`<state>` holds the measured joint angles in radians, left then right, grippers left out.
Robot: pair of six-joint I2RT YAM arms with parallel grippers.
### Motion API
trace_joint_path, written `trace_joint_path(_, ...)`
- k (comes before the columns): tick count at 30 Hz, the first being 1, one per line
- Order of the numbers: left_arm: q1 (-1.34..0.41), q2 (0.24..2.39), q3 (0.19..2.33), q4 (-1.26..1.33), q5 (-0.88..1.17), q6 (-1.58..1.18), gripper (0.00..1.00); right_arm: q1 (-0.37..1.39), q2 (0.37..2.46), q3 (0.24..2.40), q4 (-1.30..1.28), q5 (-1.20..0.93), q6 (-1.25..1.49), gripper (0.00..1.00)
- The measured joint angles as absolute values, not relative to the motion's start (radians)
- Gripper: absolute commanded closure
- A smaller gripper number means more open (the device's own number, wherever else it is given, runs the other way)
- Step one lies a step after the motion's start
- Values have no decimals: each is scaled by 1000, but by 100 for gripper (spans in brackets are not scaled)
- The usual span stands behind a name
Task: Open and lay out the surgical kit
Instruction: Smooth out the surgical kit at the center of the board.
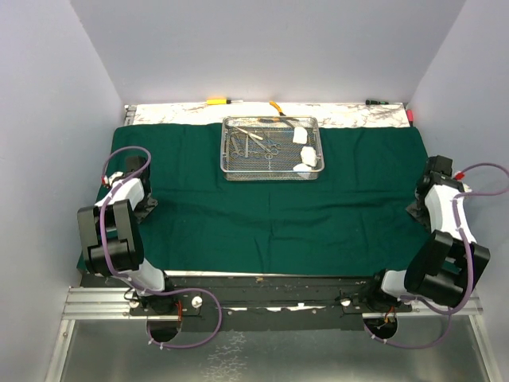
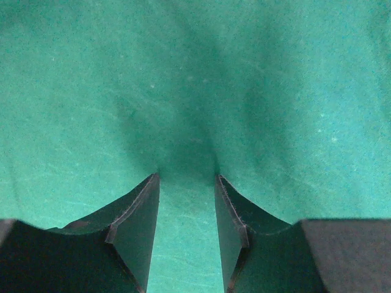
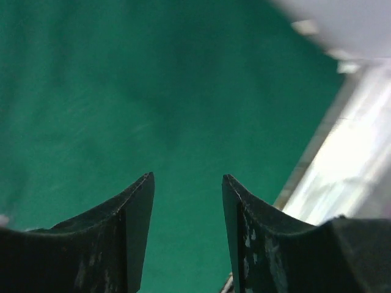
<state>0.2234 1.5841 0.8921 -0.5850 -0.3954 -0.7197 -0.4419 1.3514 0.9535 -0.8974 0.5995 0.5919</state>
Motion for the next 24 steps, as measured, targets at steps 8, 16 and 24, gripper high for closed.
trace_joint_path(8,231,1525,832,-582,-361,-725,58,-428,1416,867,-746,132,540,51)
trace_joint_path(16,277,1481,788,-569,-314,-746,58,-428,1518,833,-748,92,586,51)
trace_joint_path(24,323,1459,770,-574,-282,-758,57,-423,1570,872,-809,156,653,51)
